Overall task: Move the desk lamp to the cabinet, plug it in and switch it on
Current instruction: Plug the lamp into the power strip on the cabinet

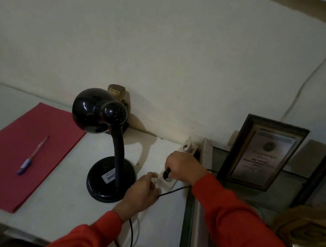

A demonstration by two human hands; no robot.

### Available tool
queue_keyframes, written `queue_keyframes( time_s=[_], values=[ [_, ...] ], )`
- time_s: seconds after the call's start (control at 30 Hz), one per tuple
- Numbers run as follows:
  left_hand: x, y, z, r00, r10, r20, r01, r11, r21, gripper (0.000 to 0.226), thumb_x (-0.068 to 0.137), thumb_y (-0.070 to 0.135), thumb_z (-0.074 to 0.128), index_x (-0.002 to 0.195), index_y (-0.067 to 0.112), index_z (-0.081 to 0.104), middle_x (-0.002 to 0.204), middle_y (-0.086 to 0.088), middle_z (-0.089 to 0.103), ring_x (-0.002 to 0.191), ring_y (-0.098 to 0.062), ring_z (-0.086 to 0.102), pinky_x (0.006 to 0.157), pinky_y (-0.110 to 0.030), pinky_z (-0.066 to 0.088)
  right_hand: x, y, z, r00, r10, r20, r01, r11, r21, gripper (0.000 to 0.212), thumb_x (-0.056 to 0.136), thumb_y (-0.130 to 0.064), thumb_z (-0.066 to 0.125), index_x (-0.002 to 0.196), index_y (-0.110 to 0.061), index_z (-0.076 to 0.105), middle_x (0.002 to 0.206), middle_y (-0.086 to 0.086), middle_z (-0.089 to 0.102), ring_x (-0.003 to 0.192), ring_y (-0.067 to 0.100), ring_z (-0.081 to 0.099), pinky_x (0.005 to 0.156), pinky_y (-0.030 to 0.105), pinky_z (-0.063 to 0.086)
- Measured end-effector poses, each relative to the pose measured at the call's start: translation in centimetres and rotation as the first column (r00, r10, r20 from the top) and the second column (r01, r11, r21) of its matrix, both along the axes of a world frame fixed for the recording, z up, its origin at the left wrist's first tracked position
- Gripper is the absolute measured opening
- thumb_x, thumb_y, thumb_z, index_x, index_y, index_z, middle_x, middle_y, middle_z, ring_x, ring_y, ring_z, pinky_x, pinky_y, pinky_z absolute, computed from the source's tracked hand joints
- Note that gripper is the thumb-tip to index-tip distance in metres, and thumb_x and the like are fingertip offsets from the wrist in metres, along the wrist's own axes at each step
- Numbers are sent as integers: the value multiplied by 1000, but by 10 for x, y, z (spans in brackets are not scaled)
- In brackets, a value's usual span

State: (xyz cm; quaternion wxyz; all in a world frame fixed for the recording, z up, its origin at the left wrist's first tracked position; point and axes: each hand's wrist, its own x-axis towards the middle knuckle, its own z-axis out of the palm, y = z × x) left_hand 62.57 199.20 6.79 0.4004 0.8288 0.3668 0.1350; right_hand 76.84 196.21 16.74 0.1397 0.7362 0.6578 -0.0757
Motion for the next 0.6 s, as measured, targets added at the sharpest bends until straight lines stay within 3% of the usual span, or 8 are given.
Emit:
queue_keyframes(
  time_s=[0.23, 0.37, 0.6],
  values=[
    [-3, 1, -1, 1000, -26, -2, 26, 1000, 2, 49, 85, 23, 62, 129, 15, 45, 97, -11, 66, 87, -23, 62, 78, -31, 51, -1, 3, 3, 1000, 9, 27, -9, 1000, -21, 23, 85, -17, 65, 106, -7, 65, 114, 15, 65, 101, 30, 64, 77, 35, 51],
    [-8, 1, -1, 994, -111, 7, 110, 989, 100, 67, 85, 23, 62, 144, 17, 29, 117, -10, 55, 98, -25, 59, 85, -31, 49, 2, 4, 1, 999, 14, 40, -15, 1000, 15, 25, 86, -20, 65, 108, -10, 65, 116, 11, 64, 105, 28, 62, 79, 35, 50],
    [-13, 2, -2, 983, -184, -10, 183, 966, 186, 67, 87, 22, 57, 146, 17, 25, 124, -11, 51, 101, -28, 57, 87, -33, 49, 17, -7, -3, 984, -28, -176, 45, 995, 93, 33, 85, -20, 68, 116, -11, 65, 120, 10, 65, 111, 27, 59, 88, 36, 48]
  ],
)
